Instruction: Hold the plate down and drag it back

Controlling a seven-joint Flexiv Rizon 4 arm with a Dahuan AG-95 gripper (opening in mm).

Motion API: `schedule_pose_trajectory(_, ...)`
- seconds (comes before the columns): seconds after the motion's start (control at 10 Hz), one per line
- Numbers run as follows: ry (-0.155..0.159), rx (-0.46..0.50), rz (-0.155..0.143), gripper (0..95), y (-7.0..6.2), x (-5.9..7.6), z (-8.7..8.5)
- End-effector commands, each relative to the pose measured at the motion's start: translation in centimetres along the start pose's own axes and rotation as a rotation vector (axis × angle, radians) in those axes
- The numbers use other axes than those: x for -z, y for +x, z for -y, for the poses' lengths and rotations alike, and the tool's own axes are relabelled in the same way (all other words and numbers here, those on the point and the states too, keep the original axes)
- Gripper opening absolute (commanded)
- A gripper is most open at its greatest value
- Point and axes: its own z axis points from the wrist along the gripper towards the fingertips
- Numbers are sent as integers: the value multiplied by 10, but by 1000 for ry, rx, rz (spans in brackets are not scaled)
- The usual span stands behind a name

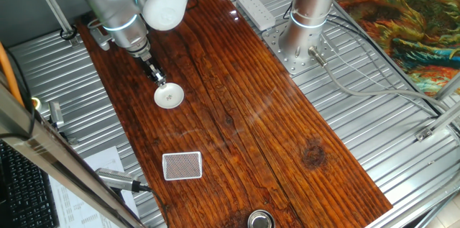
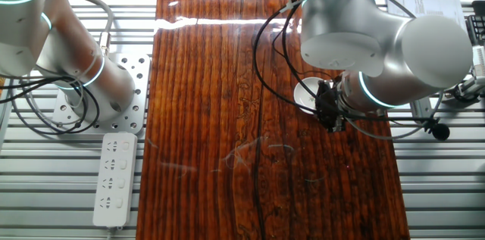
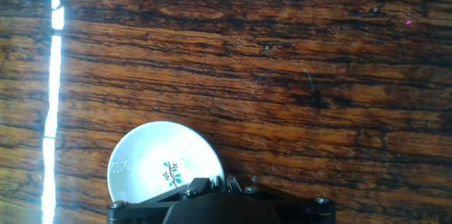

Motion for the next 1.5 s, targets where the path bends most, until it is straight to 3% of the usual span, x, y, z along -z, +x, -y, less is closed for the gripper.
schedule_pose_trajectory(0.1,0,4,0,0,1,1,1)
schedule_pose_trajectory(1.5,0,25,-1,0,13,-1,13)
